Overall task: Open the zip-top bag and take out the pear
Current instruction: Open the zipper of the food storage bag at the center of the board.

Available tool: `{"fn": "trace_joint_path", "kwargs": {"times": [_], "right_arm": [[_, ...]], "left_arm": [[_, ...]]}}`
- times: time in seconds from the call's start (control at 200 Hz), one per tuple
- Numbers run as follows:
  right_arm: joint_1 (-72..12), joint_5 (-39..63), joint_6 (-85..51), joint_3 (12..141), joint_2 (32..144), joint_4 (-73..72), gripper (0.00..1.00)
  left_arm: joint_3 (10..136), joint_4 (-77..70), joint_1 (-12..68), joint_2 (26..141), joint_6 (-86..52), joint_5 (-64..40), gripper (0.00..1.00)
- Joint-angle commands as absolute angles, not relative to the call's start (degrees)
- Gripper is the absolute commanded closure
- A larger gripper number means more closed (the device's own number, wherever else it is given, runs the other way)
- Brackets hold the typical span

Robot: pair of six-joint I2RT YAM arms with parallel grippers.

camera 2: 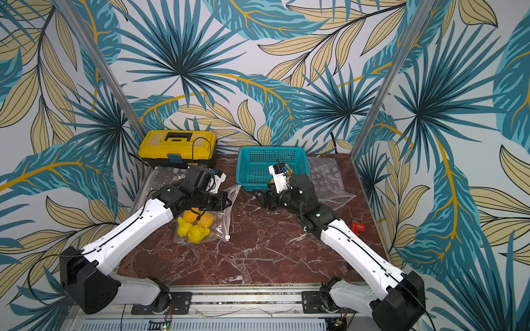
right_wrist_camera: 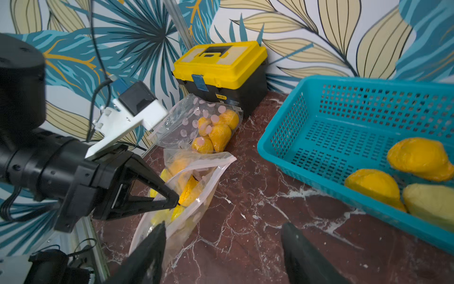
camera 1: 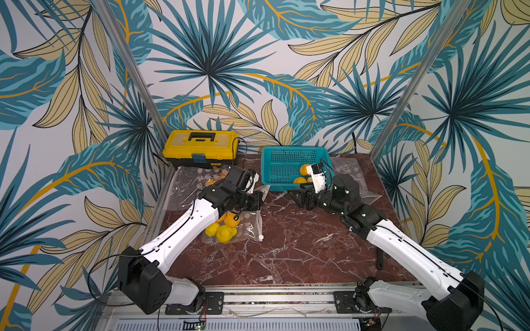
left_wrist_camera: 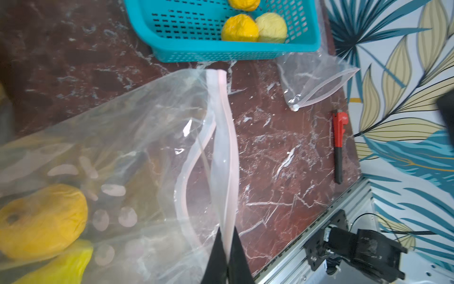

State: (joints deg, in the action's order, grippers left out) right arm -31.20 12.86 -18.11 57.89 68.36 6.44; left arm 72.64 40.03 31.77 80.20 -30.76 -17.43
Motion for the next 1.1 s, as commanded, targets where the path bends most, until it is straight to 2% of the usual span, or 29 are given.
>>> {"fn": "trace_joint_path", "kwargs": {"times": [0.0,0.315,0.496,0.661,0.811,0.976,1.046,1.097], "right_arm": [[-31.3,13.2,-35.6,58.4,72.4,8.3,0.27],[-31.2,23.4,-54.8,51.7,84.7,-12.7,0.49],[-31.4,26.9,-60.7,50.1,90.8,-23.6,0.51],[-31.9,29.9,-65.4,48.1,94.6,-32.8,0.59],[-32.7,29.4,-65.7,46.0,93.1,-32.9,0.61],[-33.0,30.2,-64.5,44.7,91.2,-29.3,0.81],[-33.0,28.8,-61.1,45.1,89.3,-23.2,0.89],[-32.9,27.4,-58.0,46.3,87.7,-17.0,0.91]], "left_arm": [[71.5,30.8,34.1,82.0,-34.8,-20.2,1.0],[67.1,27.0,37.0,80.8,-35.8,-18.4,1.0],[65.9,26.6,37.1,79.8,-36.2,-18.4,1.0],[65.7,26.5,37.1,79.3,-35.9,-17.4,1.0],[65.1,26.5,37.1,78.8,-35.7,-15.1,1.0],[65.4,26.8,37.0,78.4,-34.9,-13.7,1.0],[65.6,27.3,36.9,78.2,-34.5,-13.0,1.0],[65.8,28.1,37.0,78.1,-33.9,-12.5,1.0]]}}
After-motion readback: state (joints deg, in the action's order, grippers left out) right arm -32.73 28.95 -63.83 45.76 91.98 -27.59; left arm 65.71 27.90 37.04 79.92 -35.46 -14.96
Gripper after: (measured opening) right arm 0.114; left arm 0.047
